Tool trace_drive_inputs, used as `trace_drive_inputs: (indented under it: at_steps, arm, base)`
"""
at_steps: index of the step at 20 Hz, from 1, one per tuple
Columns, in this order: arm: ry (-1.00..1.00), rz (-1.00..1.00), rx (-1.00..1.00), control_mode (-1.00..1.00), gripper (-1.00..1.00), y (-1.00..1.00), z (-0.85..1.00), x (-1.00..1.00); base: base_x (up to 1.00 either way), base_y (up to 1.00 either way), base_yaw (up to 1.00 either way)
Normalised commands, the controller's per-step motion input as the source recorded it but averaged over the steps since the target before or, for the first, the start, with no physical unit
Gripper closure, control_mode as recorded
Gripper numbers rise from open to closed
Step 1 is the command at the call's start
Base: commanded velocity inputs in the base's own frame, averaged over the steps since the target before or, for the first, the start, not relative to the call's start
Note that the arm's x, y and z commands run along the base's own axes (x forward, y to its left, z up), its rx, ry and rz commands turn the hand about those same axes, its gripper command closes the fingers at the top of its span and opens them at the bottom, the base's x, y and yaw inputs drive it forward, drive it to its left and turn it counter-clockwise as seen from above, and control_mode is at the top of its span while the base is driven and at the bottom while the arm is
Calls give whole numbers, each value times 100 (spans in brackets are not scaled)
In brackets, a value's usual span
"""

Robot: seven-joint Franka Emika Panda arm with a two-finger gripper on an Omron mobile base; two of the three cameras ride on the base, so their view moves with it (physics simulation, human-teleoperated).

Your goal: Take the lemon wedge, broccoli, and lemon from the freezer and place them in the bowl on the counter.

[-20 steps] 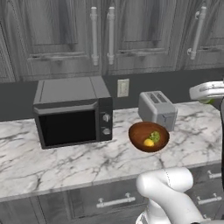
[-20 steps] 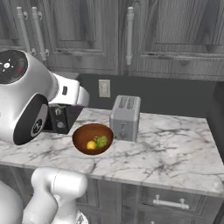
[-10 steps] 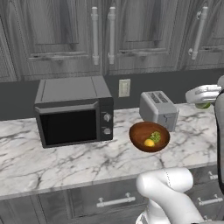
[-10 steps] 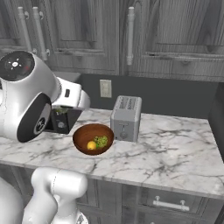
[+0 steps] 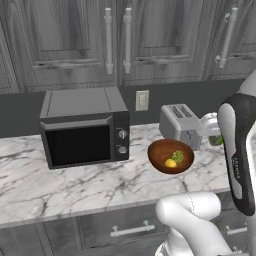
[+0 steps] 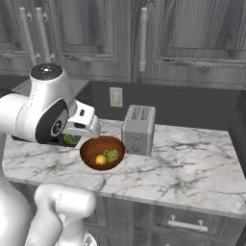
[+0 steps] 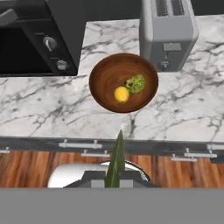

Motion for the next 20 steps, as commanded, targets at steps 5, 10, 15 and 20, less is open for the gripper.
trace_drive_inputs:
  at_steps: [5, 10, 15, 20]
  arm:
    - [16, 4, 0, -100, 100, 2, -51, 37]
    - [0, 4, 0, -100, 100, 10, -71, 40]
    - [-7, 4, 0, -100, 100, 7, -59, 49]
    - [-6, 3, 0, -100, 100, 0, -34, 70]
  base:
    - [0, 0, 0]
    - [0, 0, 0]
    - [0, 0, 0]
    - [0, 0, 0]
